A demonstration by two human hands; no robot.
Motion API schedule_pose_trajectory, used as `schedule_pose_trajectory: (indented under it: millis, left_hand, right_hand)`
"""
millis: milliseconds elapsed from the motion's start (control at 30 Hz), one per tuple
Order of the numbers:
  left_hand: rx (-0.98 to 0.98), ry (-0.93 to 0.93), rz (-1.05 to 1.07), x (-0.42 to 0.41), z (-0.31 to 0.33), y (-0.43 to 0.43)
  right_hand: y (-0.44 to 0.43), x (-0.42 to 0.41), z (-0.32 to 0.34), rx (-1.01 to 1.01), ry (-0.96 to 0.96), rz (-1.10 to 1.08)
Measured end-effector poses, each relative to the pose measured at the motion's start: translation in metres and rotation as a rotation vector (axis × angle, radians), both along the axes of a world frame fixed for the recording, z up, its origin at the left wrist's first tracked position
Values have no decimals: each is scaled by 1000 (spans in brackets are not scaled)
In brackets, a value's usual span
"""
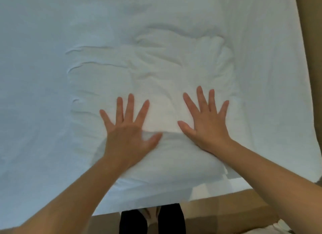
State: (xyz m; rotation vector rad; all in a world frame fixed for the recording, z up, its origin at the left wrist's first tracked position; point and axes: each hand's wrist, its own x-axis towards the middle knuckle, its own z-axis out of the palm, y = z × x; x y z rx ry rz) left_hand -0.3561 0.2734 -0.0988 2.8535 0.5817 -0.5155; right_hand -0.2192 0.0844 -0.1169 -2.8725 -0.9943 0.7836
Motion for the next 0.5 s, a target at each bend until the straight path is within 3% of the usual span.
schedule_pose_trajectory:
  millis: [167, 367, 500]
  left_hand:
    - [80, -42, 31, -52, -26, -16]
    - [99, -32, 10, -33, -111, -18]
    - [90, -176, 26, -31, -93, -16]
  right_hand:
    - [-42, -43, -30, -35, -155, -105]
    - [-26, -33, -108, -125, -157, -128]
    - [-26, -22, -87, -98, -105, -128]
